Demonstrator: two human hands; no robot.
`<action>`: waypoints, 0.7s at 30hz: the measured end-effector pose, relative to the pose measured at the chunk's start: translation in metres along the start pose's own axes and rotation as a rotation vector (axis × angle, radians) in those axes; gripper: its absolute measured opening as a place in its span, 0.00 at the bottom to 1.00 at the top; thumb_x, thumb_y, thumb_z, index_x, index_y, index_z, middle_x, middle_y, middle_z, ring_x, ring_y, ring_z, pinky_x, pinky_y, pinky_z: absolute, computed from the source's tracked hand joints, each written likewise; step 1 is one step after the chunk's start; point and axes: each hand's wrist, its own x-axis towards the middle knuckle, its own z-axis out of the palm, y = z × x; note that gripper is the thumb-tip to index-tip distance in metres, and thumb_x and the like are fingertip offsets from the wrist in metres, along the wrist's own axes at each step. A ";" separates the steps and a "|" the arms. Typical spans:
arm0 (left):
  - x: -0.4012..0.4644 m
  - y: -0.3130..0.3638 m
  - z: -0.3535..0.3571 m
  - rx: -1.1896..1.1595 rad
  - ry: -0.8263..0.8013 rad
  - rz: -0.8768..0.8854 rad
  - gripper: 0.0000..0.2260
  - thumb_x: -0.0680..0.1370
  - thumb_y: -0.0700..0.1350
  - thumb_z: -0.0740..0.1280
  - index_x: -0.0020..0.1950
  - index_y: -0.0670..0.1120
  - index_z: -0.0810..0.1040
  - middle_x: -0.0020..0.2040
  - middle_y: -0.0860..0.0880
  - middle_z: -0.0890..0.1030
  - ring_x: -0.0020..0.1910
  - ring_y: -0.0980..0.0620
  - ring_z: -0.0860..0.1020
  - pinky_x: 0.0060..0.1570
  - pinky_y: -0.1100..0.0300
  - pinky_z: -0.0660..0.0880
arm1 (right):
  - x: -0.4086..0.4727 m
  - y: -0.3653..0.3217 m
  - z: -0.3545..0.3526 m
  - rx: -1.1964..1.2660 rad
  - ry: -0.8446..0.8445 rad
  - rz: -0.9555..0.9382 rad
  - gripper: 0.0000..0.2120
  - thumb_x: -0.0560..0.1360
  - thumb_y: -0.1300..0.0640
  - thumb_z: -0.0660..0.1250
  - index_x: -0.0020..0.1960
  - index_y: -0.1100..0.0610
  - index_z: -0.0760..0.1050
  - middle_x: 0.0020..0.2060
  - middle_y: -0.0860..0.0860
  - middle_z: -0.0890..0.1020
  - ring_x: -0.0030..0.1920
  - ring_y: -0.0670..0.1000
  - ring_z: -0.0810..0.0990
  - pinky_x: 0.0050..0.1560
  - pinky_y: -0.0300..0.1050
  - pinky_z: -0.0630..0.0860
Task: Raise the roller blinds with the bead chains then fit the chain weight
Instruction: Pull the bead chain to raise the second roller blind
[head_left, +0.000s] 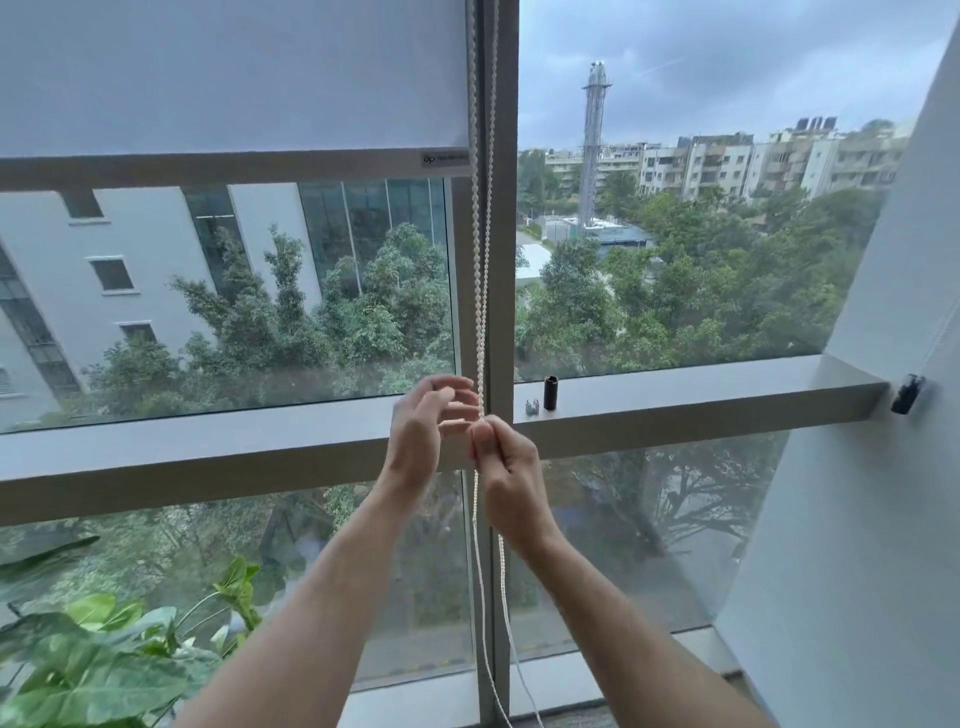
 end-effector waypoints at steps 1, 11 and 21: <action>0.007 0.019 0.004 -0.033 -0.036 0.051 0.12 0.77 0.47 0.59 0.44 0.53 0.83 0.41 0.47 0.84 0.42 0.46 0.83 0.41 0.53 0.79 | -0.003 0.003 0.000 -0.017 0.007 0.006 0.17 0.81 0.53 0.57 0.34 0.46 0.68 0.27 0.40 0.71 0.30 0.41 0.65 0.32 0.41 0.63; 0.043 0.131 0.058 -0.104 -0.017 0.312 0.16 0.84 0.47 0.57 0.44 0.45 0.79 0.27 0.51 0.67 0.23 0.57 0.62 0.22 0.59 0.56 | 0.004 0.012 0.003 0.007 -0.052 0.027 0.17 0.82 0.53 0.57 0.35 0.54 0.70 0.28 0.44 0.68 0.30 0.45 0.65 0.33 0.44 0.64; 0.040 0.117 0.061 -0.038 0.118 0.480 0.15 0.82 0.48 0.59 0.38 0.51 0.78 0.22 0.55 0.70 0.20 0.59 0.64 0.19 0.61 0.59 | 0.059 -0.023 -0.028 0.081 -0.216 0.230 0.39 0.72 0.26 0.48 0.69 0.50 0.73 0.64 0.54 0.81 0.60 0.47 0.81 0.59 0.51 0.78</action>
